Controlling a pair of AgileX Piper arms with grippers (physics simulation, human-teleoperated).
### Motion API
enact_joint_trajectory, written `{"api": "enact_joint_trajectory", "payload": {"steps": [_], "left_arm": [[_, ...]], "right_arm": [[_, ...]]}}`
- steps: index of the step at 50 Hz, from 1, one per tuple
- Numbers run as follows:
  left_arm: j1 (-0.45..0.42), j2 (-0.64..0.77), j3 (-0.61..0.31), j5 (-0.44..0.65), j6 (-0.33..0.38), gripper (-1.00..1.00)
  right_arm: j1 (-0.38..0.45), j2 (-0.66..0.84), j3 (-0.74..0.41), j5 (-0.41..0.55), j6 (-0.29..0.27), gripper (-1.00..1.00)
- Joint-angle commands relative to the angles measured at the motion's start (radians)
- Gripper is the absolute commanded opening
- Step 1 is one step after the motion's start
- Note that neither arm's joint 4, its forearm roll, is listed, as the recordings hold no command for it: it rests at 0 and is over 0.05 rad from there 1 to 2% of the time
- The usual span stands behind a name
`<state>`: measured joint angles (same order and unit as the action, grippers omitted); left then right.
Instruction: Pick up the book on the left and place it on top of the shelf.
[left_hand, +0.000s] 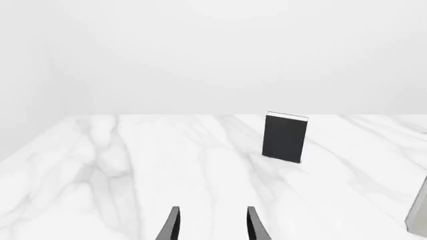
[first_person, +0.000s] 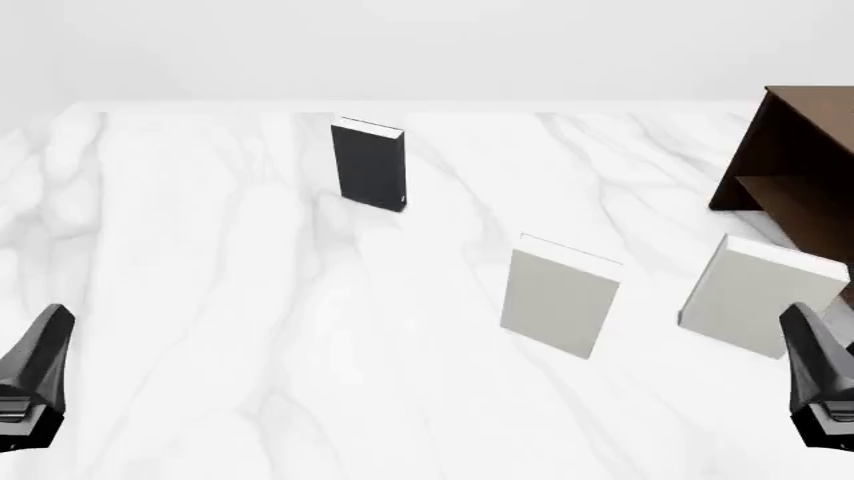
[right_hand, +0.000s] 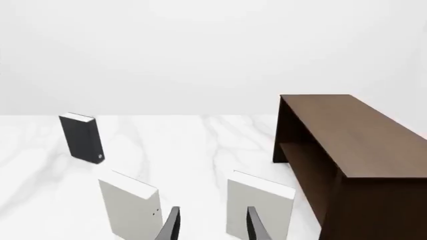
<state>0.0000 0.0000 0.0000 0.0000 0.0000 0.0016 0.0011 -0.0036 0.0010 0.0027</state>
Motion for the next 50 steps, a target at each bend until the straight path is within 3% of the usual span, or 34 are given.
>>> {"api": "enact_joint_trajectory", "payload": {"steps": [1,12,16,22,40,50], "left_arm": [[0.000,0.000,0.000,0.000,0.000,1.00],[0.000,0.000,0.000,0.000,0.000,1.00],[0.000,0.000,0.000,0.000,0.000,1.00],[0.000,0.000,0.000,0.000,0.000,1.00],[0.000,0.000,0.000,0.000,0.000,1.00],[0.000,0.000,0.000,0.000,0.000,1.00]], "right_arm": [[0.007,0.000,-0.010,0.007,0.013,1.00],[0.014,0.000,-0.108,0.080,0.054,1.00],[0.069,0.000,-0.175,0.131,0.068,1.00],[0.120,0.006,-0.302,0.211,0.029,1.00],[0.232,0.280,-0.515,0.155,-0.104,1.00],[0.251,0.369,-0.603,0.159,-0.123,1.00]]}}
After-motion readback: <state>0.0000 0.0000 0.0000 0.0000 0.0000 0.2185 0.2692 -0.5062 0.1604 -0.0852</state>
